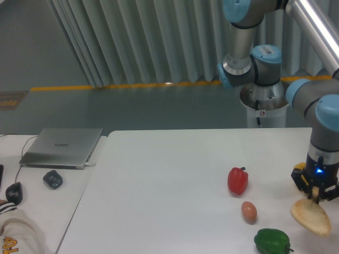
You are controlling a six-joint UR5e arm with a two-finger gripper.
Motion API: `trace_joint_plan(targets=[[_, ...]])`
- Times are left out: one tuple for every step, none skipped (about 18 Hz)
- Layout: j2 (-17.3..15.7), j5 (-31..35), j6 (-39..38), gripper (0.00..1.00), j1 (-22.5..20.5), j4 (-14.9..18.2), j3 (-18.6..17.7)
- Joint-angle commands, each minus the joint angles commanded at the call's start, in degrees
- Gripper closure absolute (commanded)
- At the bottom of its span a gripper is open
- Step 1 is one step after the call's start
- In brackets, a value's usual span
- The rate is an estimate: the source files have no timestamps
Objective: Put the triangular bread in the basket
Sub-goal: 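Lift the bread slice and carry it away from the peppers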
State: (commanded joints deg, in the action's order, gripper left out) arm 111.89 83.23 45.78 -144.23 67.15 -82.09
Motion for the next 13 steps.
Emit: trace_joint_plan(targets=[[-0.8, 0.2, 4.0, 0.79, -0.1, 0.0, 0.1], [-1.7, 0.4, 8.6, 0.79, -1.2, 0.3, 0.1], [-2.5, 0.4, 11.8, 0.79, -2.0, 0.3, -0.6], [-2.6, 0.4, 13.7, 0.79, -2.5, 0.3, -0.6], [-2.7, 0.4, 16.1, 0.79, -3.2, 0.3, -0.7], [-3.0, 0.5, 19.1, 0.79, -4.0, 0.4, -1.0], [-3.3, 1.0, 25.1, 0.79, -5.4, 1.3, -1.7], [-3.9, 1.1, 28.7, 0.79, -6.4, 2.0, -1.8], [-4.5, 1.1, 31.6, 0.79, -7.4, 3.3, -1.8], [-4.8, 1.1, 34.3, 0.79, -8.5, 4.1, -1.8], [-4.8, 1.1, 37.0, 0.79, -9.3, 4.4, -1.8], [-4.8, 1.3, 40.8, 0.79, -10.4, 4.2, -1.8], [-4.8, 4.0, 43.9, 0.79, -11.1, 4.0, -1.8]])
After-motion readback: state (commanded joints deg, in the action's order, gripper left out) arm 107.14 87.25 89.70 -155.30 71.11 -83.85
